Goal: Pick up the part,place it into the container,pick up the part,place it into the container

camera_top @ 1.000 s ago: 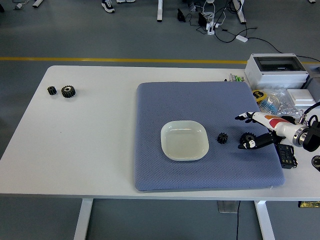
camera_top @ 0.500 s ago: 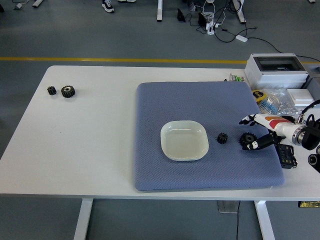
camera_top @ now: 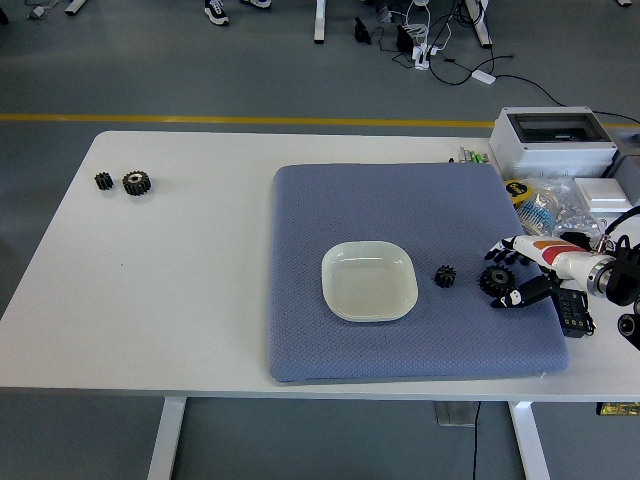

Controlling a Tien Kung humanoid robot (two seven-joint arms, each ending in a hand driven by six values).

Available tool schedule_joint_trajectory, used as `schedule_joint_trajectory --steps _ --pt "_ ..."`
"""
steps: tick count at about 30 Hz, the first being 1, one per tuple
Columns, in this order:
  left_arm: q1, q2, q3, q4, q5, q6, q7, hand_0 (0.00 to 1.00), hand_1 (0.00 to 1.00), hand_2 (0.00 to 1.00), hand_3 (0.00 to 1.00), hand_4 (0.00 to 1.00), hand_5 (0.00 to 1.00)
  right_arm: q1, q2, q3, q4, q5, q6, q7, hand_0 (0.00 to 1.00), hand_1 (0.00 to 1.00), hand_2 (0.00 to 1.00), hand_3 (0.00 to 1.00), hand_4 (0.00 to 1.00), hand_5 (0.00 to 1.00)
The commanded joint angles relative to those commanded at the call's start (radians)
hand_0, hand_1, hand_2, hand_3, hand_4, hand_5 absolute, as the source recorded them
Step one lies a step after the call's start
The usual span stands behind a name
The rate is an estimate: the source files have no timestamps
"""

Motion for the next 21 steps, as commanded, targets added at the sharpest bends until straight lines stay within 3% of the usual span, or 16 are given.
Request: schedule_joint_trajectory --steps 1,6,7,12,13,21 --pt "0.001 0.000 0.002 0.000 -0.001 0.000 0.001 0.707 0.684 0.726 0.606 0.746 0.691 -0.002 -0.001 0.000 -0.001 0.000 -0.002 0.001 0.513 0.632 0.710 0.642 0.998 0.308" --pt "0.000 0.002 0.008 0.000 -0.003 0.000 0.000 0.707 0.684 0.726 0.606 0.746 0.691 -0.008 -0.003 -0.003 -0.006 0.001 -0.010 0.011 0.513 0.632 0.710 0.642 0.998 0.308" --pt "-0.001 0.003 0.009 0.000 -0.004 0.000 0.000 0.707 0.683 0.725 0.606 0.746 0.691 -0.008 -0.003 -0.004 -0.008 0.004 -0.012 0.013 0.378 0.545 0.655 0.543 0.866 0.255" --pt "-0.001 0.005 0.014 0.000 -0.006 -0.001 0.000 0.707 0.683 0.725 0.606 0.746 0.691 -0.012 0.002 -0.010 -0.010 0.015 -0.022 0.024 0.378 0.545 0.655 0.543 0.866 0.255" --pt "0.000 0.005 0.014 0.000 -0.006 -0.001 0.000 0.707 0.683 0.725 0.606 0.746 0.692 -0.012 0.003 -0.010 -0.010 0.017 -0.023 0.024 0.334 0.492 0.579 0.515 0.784 0.229" --pt "0.003 0.006 0.016 0.000 -0.007 -0.001 0.001 0.707 0.683 0.725 0.607 0.747 0.694 -0.018 0.021 -0.014 -0.026 0.049 -0.035 0.028 0.326 0.470 0.552 0.510 0.763 0.228"
